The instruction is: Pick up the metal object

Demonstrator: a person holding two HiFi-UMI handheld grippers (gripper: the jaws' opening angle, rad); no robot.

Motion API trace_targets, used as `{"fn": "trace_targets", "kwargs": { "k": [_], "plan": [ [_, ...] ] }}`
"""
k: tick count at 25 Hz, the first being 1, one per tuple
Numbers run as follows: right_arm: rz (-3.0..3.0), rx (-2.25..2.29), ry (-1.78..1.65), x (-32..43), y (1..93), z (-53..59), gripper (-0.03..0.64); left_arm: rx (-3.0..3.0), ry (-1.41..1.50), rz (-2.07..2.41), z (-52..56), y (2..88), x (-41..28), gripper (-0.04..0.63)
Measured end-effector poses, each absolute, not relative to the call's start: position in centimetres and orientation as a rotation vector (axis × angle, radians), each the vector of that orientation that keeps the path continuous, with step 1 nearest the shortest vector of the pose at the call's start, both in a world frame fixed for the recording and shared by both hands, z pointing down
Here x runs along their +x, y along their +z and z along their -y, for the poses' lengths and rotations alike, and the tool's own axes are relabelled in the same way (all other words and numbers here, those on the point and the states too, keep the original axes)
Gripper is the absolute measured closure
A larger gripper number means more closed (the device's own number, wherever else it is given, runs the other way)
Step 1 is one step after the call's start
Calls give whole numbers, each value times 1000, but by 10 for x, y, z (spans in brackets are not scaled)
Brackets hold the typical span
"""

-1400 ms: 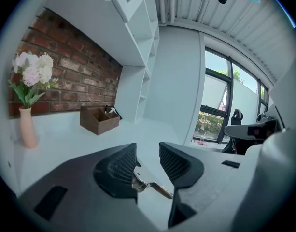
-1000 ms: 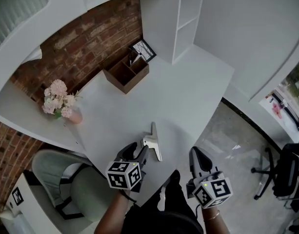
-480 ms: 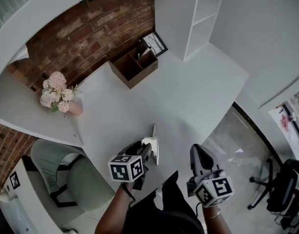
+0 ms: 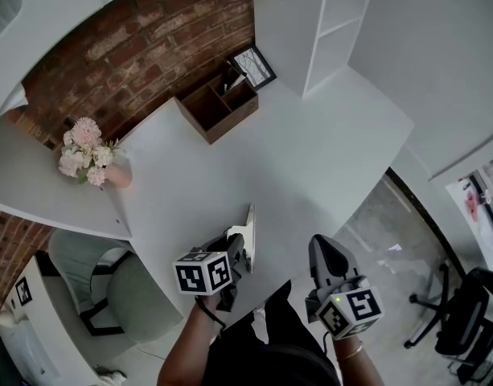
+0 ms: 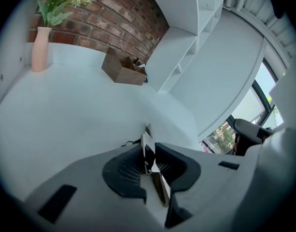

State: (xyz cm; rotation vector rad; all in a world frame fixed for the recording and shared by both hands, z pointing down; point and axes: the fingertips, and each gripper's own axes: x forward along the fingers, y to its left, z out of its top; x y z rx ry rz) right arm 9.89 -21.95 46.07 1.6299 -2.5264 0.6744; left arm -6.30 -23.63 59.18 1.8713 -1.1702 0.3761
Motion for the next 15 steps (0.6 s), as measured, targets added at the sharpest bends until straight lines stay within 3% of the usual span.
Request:
{"fn": "trace_targets", "kwargs": {
  "k": [8,15],
  "plan": [
    [2561,1596,657,101,455,225,612,1895,339,1148,241,581,-46,583],
    [2588,1603,620,111,442,226,612,1999,377,1163,245,559,-27,586]
  ]
}}
